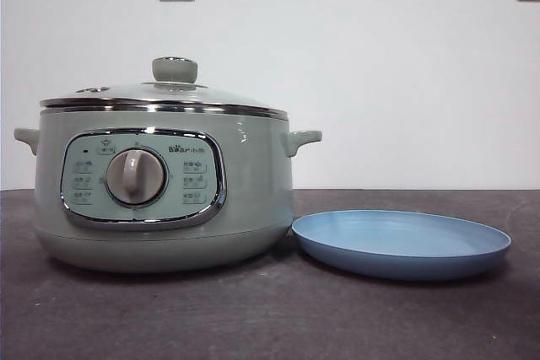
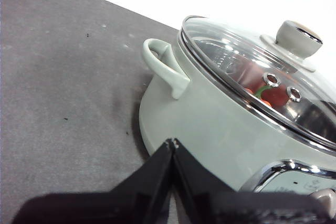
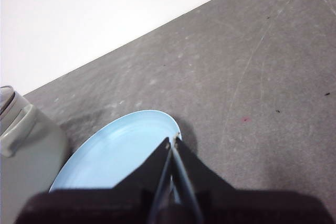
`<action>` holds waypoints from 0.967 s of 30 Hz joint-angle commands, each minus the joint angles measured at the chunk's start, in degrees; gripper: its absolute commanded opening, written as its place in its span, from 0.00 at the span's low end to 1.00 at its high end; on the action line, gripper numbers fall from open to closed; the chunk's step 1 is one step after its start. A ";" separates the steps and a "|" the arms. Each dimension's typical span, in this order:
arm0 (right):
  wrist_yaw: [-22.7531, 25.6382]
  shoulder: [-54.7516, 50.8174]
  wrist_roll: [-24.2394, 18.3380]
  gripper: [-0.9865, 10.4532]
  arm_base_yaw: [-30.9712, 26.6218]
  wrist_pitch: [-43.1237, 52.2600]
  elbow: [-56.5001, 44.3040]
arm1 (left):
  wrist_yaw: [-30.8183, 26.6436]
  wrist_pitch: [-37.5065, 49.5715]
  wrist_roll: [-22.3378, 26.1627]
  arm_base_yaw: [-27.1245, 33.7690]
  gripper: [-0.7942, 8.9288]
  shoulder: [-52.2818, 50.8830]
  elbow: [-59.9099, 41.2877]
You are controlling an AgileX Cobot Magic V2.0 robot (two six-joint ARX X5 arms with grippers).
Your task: Take the pumpkin out from the steamer,put the pumpkin in the blue plate,close the lid
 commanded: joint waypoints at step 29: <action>-1.84 15.32 -0.24 0.08 0.02 -6.91 29.22 | 1.70 -12.39 0.57 0.13 0.07 8.48 26.16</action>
